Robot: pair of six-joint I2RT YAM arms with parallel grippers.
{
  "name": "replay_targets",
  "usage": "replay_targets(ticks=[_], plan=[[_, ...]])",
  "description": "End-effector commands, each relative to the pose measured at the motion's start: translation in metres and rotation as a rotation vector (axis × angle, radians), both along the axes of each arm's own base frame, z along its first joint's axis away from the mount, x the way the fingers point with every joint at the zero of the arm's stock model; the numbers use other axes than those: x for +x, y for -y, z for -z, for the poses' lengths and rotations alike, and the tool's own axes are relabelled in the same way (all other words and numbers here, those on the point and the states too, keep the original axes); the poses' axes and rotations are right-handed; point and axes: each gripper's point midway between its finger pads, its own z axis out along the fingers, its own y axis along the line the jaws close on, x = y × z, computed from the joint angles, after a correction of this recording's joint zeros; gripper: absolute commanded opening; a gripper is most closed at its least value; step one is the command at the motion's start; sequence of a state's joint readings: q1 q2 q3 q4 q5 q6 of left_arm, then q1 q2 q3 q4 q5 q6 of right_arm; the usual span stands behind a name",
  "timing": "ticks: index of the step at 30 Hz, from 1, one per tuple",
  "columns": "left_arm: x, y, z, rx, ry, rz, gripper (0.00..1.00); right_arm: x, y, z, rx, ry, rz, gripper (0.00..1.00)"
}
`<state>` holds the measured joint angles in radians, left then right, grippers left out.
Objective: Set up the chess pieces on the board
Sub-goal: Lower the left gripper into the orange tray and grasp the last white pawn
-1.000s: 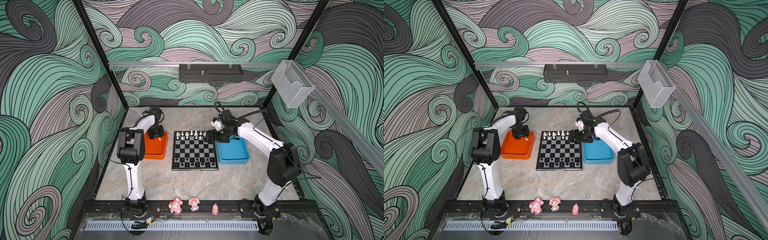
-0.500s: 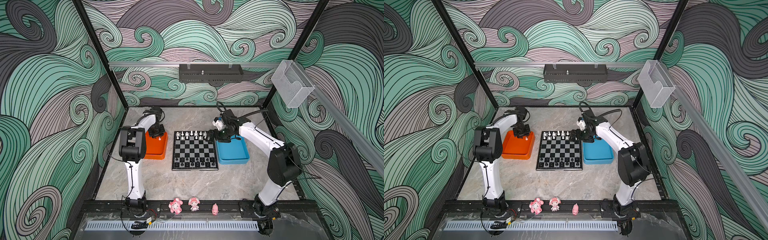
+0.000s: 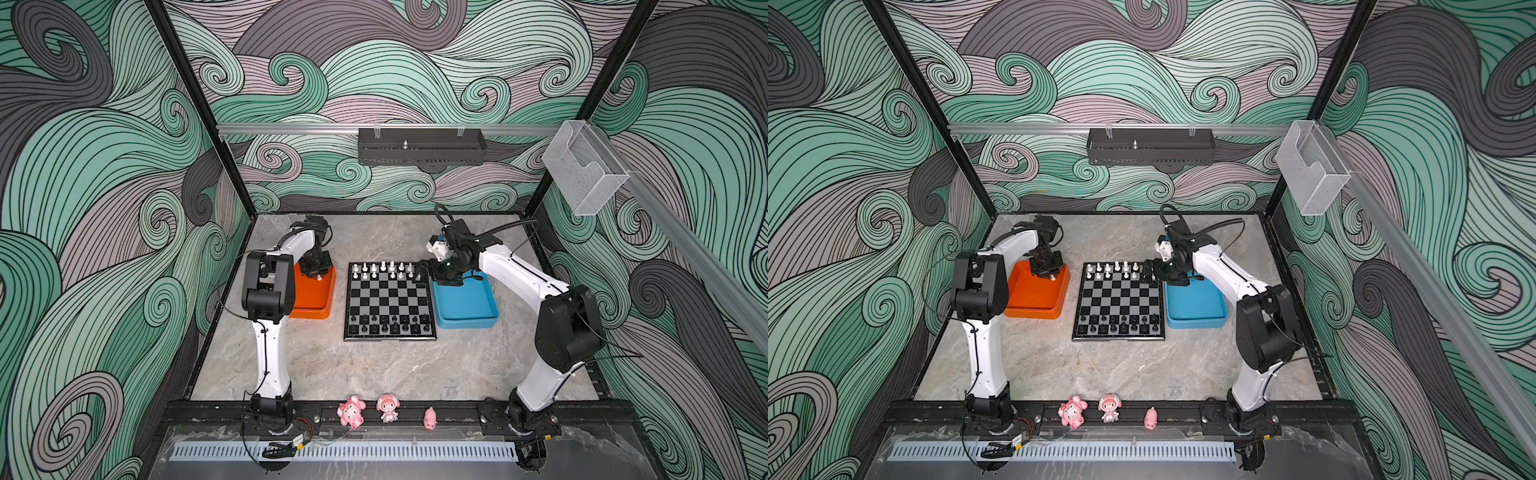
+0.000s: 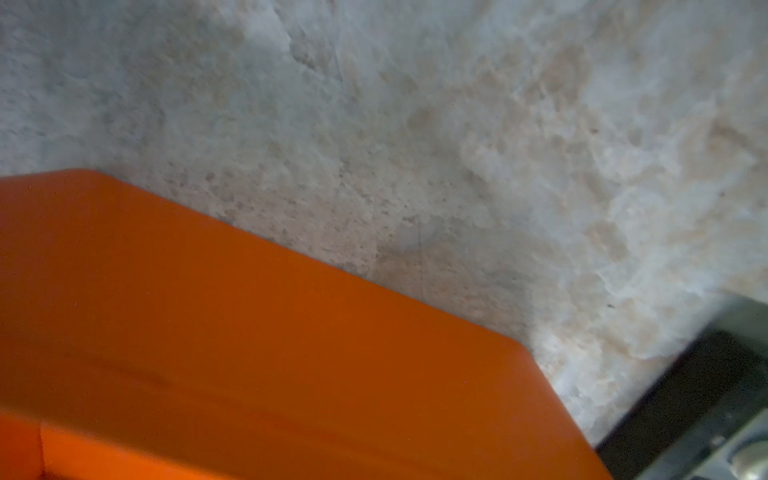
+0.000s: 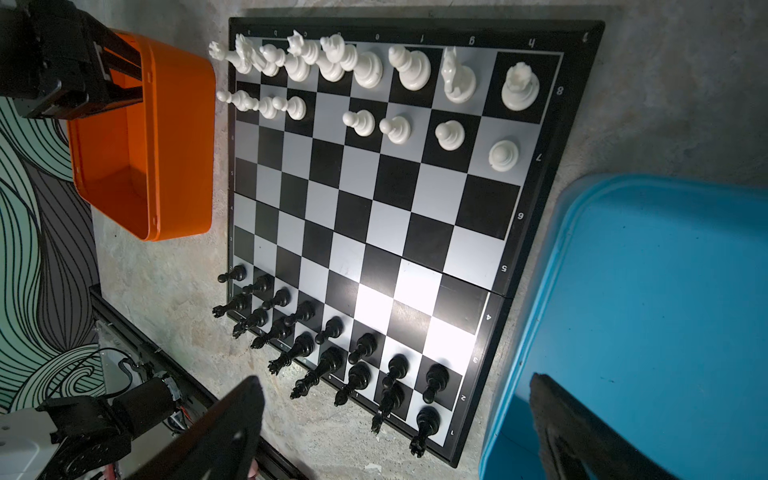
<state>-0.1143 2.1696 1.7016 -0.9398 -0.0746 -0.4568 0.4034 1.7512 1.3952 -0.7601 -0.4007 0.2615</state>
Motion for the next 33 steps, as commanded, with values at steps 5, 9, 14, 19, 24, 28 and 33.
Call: replay_targets(ticks=[5, 9, 14, 19, 24, 28, 33], plan=[[0.0048, 0.003, -0.0035, 0.008, 0.005, 0.003, 0.23, -0.0033, 0.0025, 0.0027, -0.002, -0.012, -0.011, 0.99], [0.0056, 0.0029, -0.0037, 0.01, 0.007, 0.007, 0.23, -0.0027, 0.003, 0.0029, -0.001, -0.013, -0.009, 0.99], [0.0066, 0.003, -0.0044, 0.012, 0.009, 0.008, 0.22, -0.0024, 0.003, 0.0025, -0.001, -0.012, -0.008, 0.99], [0.0074, 0.0028, -0.0051, 0.013, 0.013, 0.01, 0.21, -0.0027, 0.002, 0.0019, 0.002, -0.012, -0.01, 0.99], [0.0086, 0.0024, -0.0051, 0.014, 0.017, 0.011, 0.18, -0.0018, 0.0025, 0.002, -0.001, -0.01, -0.008, 0.99], [0.009, 0.0028, -0.0052, 0.013, 0.017, 0.012, 0.15, -0.0021, 0.0027, 0.0024, -0.001, -0.012, -0.008, 0.99], [0.0094, 0.0018, -0.0072, 0.019, 0.02, 0.015, 0.11, -0.002, 0.0021, 0.0015, 0.003, -0.01, -0.009, 0.99]])
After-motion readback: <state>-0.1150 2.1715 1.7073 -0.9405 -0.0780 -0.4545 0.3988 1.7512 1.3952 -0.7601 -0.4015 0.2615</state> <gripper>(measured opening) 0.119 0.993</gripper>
